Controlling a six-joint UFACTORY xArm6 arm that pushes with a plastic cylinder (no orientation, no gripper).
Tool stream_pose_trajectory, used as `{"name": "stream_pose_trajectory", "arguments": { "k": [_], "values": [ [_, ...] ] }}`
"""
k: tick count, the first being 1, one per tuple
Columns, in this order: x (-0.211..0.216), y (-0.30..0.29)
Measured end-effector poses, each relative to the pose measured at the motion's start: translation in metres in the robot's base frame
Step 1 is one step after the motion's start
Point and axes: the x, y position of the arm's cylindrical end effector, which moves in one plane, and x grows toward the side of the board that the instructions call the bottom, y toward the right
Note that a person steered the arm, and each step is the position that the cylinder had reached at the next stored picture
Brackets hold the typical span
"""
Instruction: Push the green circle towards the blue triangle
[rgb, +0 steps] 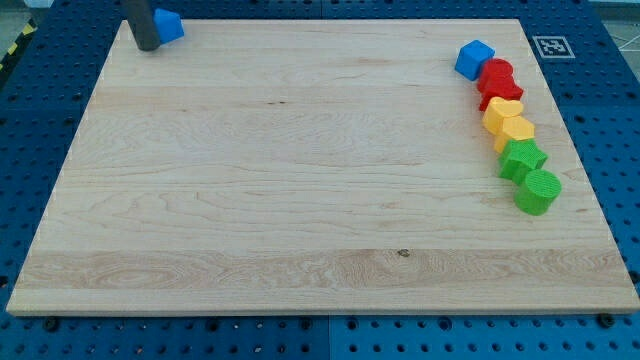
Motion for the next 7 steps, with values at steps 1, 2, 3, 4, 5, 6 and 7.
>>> {"name": "stream_pose_trajectory", "arguments": {
  "k": [1,2,3,4,5,6,7],
  "values": [
    [0.017,0.026],
    [0.024,0.082],
    [0.058,0.127],
    [0.107,0.171],
    [0.158,0.222],
    [0.230,0.281],
    [0.284,0.351]
  ]
}}
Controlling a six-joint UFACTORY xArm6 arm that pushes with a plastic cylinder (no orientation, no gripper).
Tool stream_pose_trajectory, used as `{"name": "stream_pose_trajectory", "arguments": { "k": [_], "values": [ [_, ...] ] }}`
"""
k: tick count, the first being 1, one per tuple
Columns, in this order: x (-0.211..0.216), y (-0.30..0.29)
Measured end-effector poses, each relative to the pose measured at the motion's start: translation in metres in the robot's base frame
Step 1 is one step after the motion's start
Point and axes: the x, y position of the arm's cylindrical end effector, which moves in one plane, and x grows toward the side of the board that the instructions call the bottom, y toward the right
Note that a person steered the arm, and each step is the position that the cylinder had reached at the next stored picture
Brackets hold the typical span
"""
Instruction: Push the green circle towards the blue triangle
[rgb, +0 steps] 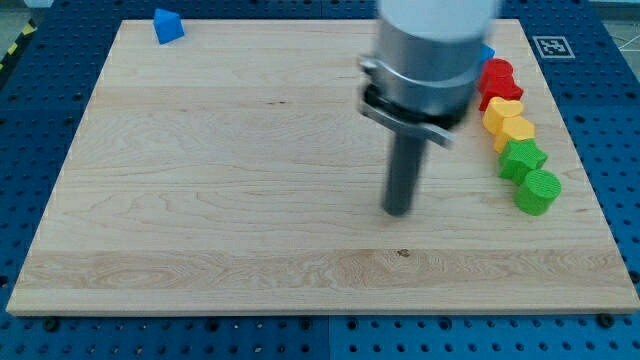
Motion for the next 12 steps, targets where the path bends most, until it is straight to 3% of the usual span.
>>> {"name": "stream_pose_trajectory", "arguments": {
  "k": [1,2,3,6,12],
  "values": [
    [0.042,0.076],
    [0.047,0.140],
    [0.026,0.158],
    [-0.004,0.158],
    [-0.050,0.050]
  ]
}}
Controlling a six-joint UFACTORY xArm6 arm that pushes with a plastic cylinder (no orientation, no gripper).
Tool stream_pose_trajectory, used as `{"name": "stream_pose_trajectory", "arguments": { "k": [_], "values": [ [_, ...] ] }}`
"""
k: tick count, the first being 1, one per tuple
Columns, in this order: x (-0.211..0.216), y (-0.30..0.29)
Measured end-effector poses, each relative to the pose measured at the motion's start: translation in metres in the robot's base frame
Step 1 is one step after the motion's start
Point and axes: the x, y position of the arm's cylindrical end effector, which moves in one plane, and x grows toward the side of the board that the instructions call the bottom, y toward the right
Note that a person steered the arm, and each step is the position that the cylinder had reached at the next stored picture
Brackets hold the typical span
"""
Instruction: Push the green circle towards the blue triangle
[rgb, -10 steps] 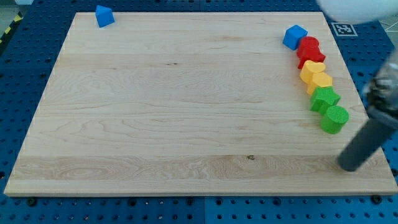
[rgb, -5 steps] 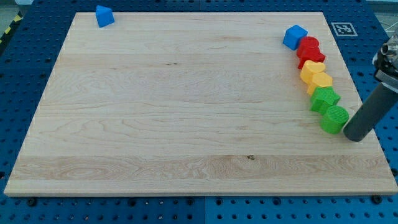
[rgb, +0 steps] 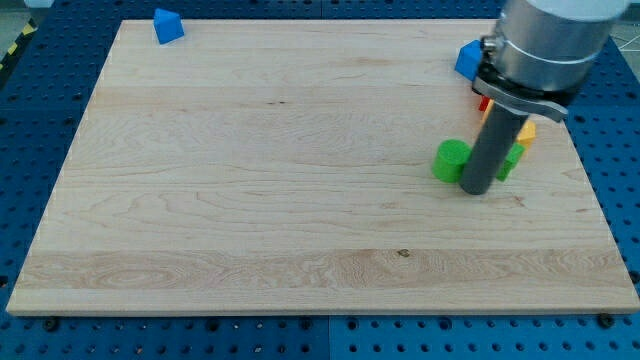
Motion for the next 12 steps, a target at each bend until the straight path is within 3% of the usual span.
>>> {"name": "stream_pose_trajectory", "arguments": {
  "k": [1,3,4,5,8,10,12],
  "values": [
    [-0.015,-0.030],
    [-0.065,-0.033],
    [-0.058,-0.025],
    [-0.078,-0.018],
    [-0.152,-0.107],
    [-0.192,-0.095],
    [-0.215,-0.129]
  ]
}}
